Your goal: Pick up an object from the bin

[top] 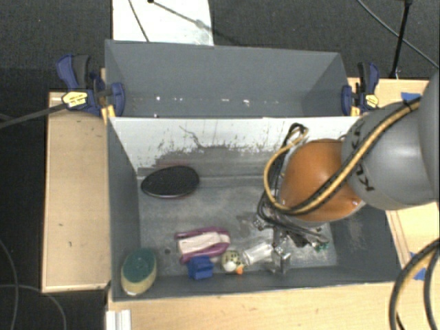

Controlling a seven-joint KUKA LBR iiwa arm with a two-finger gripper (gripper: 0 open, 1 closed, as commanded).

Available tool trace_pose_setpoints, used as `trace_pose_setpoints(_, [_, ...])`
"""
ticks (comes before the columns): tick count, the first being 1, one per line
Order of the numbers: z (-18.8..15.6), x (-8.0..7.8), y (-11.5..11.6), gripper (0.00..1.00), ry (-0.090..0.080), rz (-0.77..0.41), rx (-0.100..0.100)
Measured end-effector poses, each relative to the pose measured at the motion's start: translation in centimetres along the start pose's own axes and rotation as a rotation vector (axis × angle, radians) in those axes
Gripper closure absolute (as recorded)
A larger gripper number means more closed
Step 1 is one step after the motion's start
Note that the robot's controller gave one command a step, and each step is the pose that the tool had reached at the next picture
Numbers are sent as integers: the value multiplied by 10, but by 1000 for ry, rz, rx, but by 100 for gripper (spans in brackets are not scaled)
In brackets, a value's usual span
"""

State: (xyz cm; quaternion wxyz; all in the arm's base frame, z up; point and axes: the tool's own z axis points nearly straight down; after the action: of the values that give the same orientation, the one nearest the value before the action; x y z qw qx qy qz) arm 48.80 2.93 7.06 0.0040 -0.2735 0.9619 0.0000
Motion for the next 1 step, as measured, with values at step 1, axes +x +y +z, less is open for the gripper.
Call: trace_pose_setpoints(1, [0,1,0,100,2,-6,0])
